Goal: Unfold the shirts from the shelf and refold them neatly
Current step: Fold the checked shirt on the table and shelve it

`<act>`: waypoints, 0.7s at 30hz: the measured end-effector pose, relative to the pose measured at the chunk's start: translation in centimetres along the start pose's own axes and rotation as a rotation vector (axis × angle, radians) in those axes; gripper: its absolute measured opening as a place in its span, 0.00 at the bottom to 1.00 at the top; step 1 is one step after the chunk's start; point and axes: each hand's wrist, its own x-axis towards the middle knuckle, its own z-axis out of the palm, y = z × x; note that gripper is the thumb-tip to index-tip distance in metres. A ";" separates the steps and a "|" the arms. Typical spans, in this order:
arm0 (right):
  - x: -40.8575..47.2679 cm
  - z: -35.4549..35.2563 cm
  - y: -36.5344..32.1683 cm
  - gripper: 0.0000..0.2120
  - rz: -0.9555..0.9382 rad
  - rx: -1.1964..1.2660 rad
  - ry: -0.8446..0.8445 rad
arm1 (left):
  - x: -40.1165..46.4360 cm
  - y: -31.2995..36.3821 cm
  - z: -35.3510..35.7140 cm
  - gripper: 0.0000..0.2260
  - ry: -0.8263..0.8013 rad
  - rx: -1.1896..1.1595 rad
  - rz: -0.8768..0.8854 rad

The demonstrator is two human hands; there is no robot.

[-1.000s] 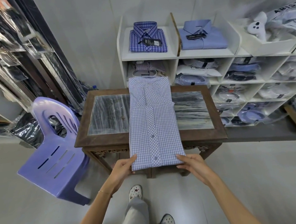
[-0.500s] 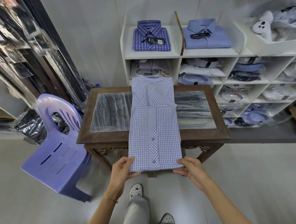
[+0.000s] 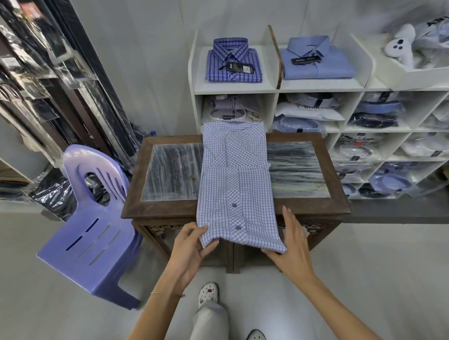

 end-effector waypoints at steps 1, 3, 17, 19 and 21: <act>0.9 0.0 -0.7 0.46 -0.025 -0.010 0.032 | 0.2 0.0 0.2 0.02 -0.013 -0.038 -0.012; 2.8 -0.2 -1.6 0.37 -0.121 -0.039 0.086 | 0.1 0.3 0.5 0.04 -0.072 -0.174 -0.017; 4.1 -2.3 -4.0 0.25 -0.346 0.082 0.075 | 7.5 0.0 -4.2 0.35 -0.016 1.509 0.716; 3.8 -2.7 -4.1 0.28 -0.324 0.078 0.050 | 7.7 1.0 -4.7 0.31 -0.221 1.660 0.721; 3.6 -3.2 -4.1 0.31 -0.300 0.082 0.003 | 5.9 2.2 -4.1 0.26 -0.366 1.541 0.744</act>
